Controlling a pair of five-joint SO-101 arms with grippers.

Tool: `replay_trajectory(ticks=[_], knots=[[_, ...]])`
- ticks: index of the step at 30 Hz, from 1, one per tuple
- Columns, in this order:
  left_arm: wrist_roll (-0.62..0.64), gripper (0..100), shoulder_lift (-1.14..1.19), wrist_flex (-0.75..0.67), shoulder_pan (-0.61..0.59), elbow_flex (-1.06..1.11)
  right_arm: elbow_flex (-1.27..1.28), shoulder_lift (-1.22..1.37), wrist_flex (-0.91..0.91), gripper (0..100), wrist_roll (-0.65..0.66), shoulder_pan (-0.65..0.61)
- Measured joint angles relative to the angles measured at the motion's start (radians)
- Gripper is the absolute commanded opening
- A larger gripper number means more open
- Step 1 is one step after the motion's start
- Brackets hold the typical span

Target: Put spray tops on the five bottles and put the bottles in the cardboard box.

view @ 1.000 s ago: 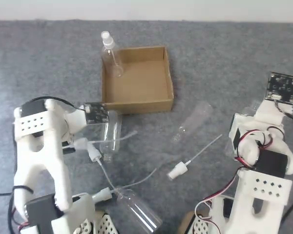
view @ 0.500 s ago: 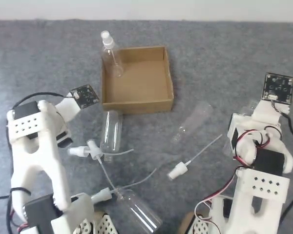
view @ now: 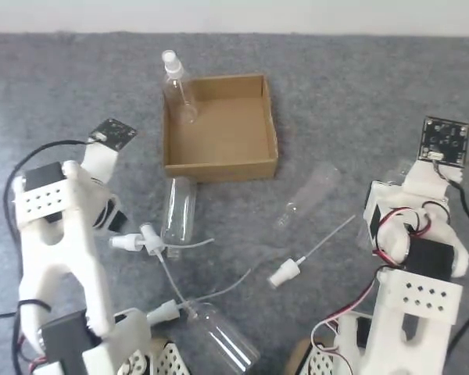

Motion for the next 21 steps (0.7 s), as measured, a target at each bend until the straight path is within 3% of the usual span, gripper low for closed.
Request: replay_trajectory(ticks=[14,21], knots=[[0.555,21,0.000,0.031,0.000,0.000,0.000,0.000,0.000,9.9,0.000,0.000],[0.890,21,0.000,0.080,0.000,0.000,0.000,0.000,0.000,9.9,0.000,-0.008]])
